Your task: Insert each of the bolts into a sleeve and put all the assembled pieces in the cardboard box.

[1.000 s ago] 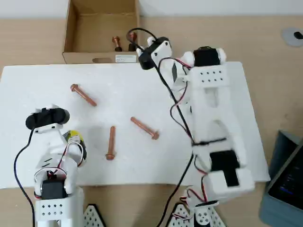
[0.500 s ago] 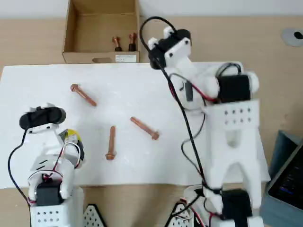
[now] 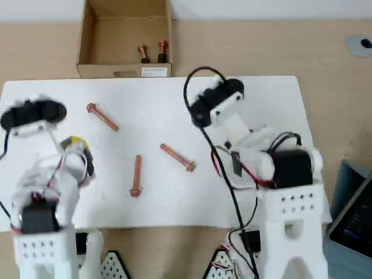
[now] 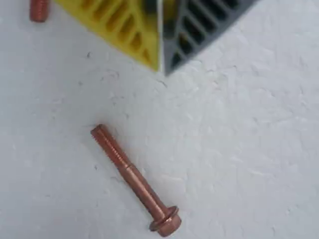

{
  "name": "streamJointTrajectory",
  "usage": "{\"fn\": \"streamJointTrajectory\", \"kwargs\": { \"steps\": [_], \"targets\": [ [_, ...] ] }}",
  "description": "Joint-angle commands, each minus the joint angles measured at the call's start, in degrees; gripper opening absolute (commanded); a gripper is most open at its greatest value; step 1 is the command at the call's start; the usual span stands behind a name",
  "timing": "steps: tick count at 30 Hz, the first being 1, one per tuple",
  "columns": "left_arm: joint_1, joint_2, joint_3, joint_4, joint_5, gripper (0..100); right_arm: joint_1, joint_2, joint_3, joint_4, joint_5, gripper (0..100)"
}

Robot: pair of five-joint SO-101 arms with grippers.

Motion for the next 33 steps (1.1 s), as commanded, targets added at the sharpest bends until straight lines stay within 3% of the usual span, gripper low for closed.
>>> {"fn": "streamJointTrajectory", "kwargs": {
  "steps": [1,4,21,29,33],
  "targets": [
    [-0.62,12.88,-10.64,0.09,0.00,0,-0.31,-3.12,1.19,-1.41,-0.26,1.1],
    [-0.62,22.20,-17.23,0.18,0.70,0,-0.31,-4.00,1.89,-1.76,-0.26,1.1],
    [-0.62,65.27,-46.15,9.93,23.47,0,-0.22,-7.08,2.07,-2.11,-0.62,1.1],
    [-0.35,77.67,-57.23,11.78,26.37,0,-0.22,-7.08,2.07,-2.02,-0.62,1.1],
    [-0.62,82.33,-60.31,11.78,26.90,8,-0.22,-7.08,2.07,-2.02,-0.62,1.1]
  ]
}}
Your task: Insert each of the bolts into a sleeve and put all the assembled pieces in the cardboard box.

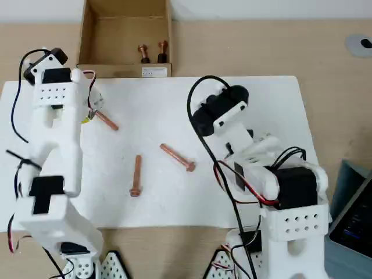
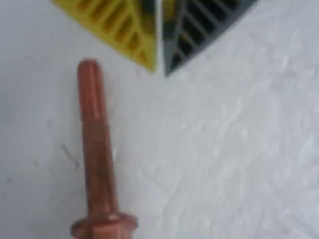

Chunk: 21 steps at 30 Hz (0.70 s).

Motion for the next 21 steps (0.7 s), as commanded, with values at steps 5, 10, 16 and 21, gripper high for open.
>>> {"fn": "streamJointTrajectory", "kwargs": {
  "steps": [5,10,16,21],
  "targets": [
    [-0.53,4.88,-8.26,0.00,2.90,13,-0.22,-1.54,0.13,-1.05,-0.62,1.1],
    [-0.53,9.98,-12.57,-0.97,2.90,13,-0.22,-1.54,0.13,-1.05,-0.62,1.1],
    [-0.53,16.57,-17.05,-1.14,2.90,13,-0.22,-1.27,0.13,-1.14,-0.62,1.1],
    [-0.62,21.76,-21.71,-1.14,2.90,13,-0.22,-1.19,0.13,-1.14,-0.53,1.1]
  ]
}}
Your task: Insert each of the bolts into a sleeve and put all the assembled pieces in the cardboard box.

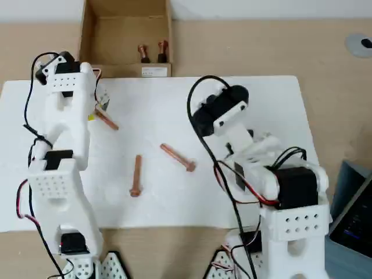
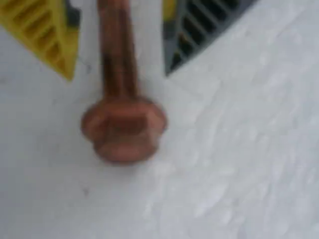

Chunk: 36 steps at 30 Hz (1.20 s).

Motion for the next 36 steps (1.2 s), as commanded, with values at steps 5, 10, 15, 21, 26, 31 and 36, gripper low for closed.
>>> {"fn": "streamJointTrajectory", "kwargs": {
  "steps": [5,10,15,21,26,31,36],
  "targets": [
    [-0.88,5.93,-8.62,-0.97,0.44,13,-0.22,-1.19,0.13,-1.14,-0.53,1.1],
    [-2.90,9.89,-10.11,-0.70,0.44,3,-0.31,-1.19,0.13,-1.14,-0.53,1.1],
    [-4.13,10.68,-10.20,0.88,0.35,0,-0.31,-1.27,0.13,-1.14,-0.44,1.1],
    [-3.69,10.68,-17.76,9.14,0.26,0,-0.31,-1.45,0.13,-0.70,-0.62,1.1],
    [-3.08,10.68,-29.27,18.64,0.09,0,-0.22,-1.45,-0.13,-0.70,-0.62,1.1],
    [-1.41,10.59,-38.33,24.53,-1.93,0,-0.22,-1.45,-0.22,1.14,-0.70,1.1],
    [0.26,5.32,-41.41,24.53,-2.02,0,-0.22,-1.45,-0.22,4.57,-0.70,1.1]
  ]
}}
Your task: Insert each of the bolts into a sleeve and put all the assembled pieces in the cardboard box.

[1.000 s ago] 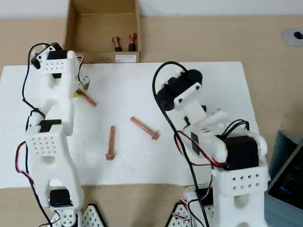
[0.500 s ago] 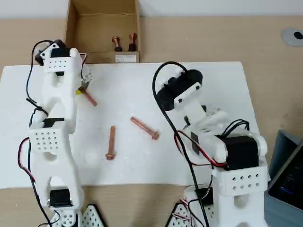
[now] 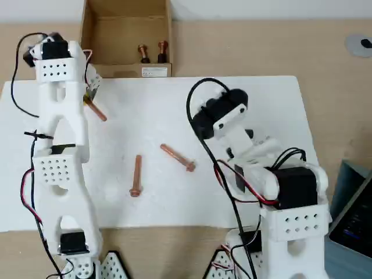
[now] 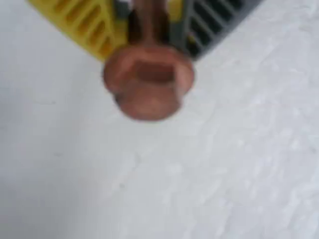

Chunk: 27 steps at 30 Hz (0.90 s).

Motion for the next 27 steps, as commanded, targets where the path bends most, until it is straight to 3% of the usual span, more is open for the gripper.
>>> {"fn": "streamJointTrajectory", "kwargs": {
  "steps": [1,7,15,21,27],
  "targets": [
    [2.81,-7.78,-3.78,0.70,-1.23,0,-0.22,-1.45,-0.22,1.49,-0.70,1.1],
    [8.26,-19.21,-0.53,0.70,-4.40,0,4.62,-1.54,-2.15,1.58,-0.70,1.1],
    [16.35,-39.43,14.33,0.70,-7.47,0,15.08,-2.24,-5.05,1.49,-0.70,1.1],
    [20.22,-53.41,27.34,0.53,-7.82,0,15.60,-9.36,-3.21,-1.23,-0.70,1.0],
    [23.03,-65.01,40.00,0.18,-8.88,0,15.60,-21.41,8.75,-10.20,-2.11,0.9]
  ]
}}
